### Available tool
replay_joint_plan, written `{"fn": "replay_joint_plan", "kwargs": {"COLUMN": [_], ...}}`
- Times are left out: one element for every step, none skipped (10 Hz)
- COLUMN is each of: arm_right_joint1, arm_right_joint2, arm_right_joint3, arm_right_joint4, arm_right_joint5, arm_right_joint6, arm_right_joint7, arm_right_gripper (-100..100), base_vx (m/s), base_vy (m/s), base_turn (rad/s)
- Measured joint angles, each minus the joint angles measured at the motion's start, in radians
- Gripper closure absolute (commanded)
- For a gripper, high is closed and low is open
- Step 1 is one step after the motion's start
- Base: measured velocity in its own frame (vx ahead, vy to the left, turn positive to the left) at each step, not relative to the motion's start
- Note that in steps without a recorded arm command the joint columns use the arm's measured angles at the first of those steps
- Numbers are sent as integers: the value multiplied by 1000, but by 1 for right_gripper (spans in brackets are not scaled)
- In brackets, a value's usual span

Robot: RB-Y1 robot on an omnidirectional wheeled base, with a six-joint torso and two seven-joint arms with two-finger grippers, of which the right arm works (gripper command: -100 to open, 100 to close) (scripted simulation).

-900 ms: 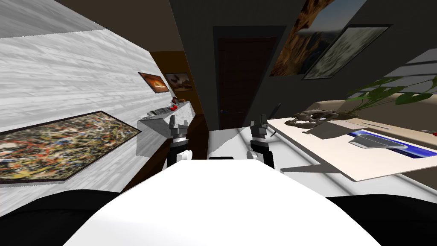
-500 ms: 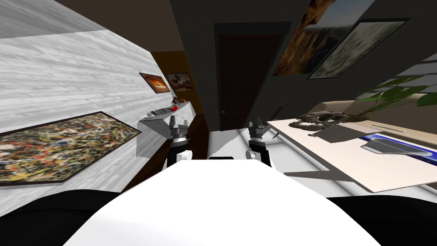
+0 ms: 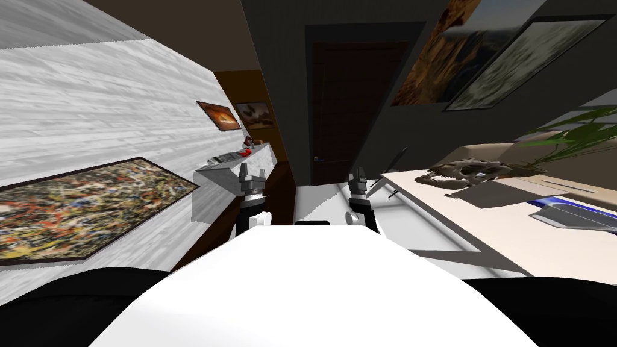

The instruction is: Pull the door open

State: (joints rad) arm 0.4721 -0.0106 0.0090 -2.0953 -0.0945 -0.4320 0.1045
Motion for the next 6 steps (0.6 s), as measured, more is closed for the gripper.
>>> {"fn": "replay_joint_plan", "kwargs": {"arm_right_joint1": [-10, -16, -29, -43, -55, -66], "arm_right_joint2": [-8, -11, -14, -22, -26, -31], "arm_right_joint3": [-4, -3, -4, -9, -11, -12], "arm_right_joint4": [28, 47, 79, 108, 135, 167], "arm_right_joint5": [-1, 0, 1, 0, 0, 1], "arm_right_joint6": [-9, -15, -24, -31, -37, -47], "arm_right_joint7": [-5, -8, -10, -16, -20, -24], "arm_right_gripper": [-100, -100, -100, -100, -100, -100], "base_vx": [90, 114, 107, 101, 94, 89], "base_vy": [10, 18, 9, 0, 9, 7], "base_turn": [35, 36, 38, 37, 51, 46]}}
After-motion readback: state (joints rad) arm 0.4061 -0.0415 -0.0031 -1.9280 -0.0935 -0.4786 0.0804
